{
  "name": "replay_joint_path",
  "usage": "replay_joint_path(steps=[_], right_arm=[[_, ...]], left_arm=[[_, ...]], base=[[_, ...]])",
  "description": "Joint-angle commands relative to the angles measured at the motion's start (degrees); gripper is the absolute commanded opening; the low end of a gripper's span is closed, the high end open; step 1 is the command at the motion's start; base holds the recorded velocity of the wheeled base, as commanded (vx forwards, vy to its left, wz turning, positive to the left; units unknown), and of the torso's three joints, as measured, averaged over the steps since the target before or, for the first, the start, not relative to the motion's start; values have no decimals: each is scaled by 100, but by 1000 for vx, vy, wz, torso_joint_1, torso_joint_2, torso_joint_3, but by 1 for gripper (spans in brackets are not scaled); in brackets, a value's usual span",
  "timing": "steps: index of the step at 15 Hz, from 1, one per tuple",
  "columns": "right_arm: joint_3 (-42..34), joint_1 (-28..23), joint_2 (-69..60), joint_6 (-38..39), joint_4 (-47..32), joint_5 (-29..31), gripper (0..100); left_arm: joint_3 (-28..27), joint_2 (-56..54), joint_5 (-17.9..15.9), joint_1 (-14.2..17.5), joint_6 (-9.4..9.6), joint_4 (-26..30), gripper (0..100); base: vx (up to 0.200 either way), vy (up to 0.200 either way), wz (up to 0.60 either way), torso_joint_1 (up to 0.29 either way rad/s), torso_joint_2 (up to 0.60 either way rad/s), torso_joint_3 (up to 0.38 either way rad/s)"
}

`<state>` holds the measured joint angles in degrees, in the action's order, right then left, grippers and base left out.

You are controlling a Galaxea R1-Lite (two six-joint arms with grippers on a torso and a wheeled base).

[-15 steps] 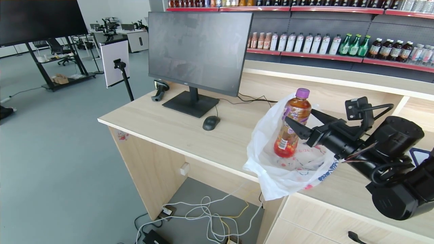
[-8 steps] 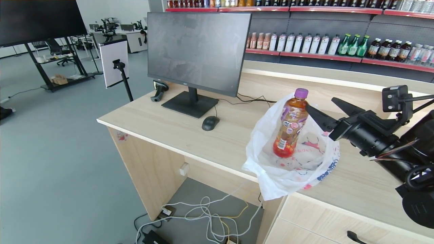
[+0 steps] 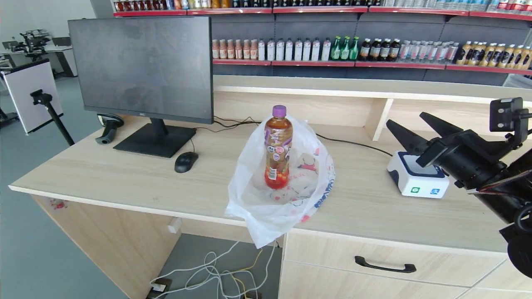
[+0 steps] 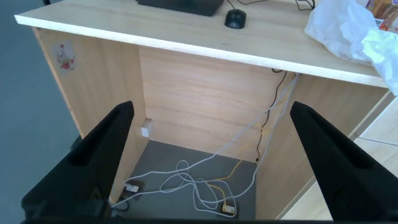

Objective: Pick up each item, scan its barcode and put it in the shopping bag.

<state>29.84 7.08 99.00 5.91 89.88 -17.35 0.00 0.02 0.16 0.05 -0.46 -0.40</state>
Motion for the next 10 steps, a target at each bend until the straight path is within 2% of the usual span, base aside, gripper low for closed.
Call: replay_joint_path(steps=[1, 2, 10], right_arm=[[127, -67, -39, -11, 12, 3, 100], [118, -119, -39, -38, 12, 3, 100], [-251, -374, -91, -161, 12, 3, 100]], left_arm=[[0, 6, 2, 4, -15, 5, 100], [0, 6, 2, 4, -6, 5, 100], [0, 6, 2, 4, -15, 5, 100]], base=[[0, 0, 0, 0, 0, 0], [0, 0, 0, 0, 0, 0], [0, -200, 0, 3, 1, 3]])
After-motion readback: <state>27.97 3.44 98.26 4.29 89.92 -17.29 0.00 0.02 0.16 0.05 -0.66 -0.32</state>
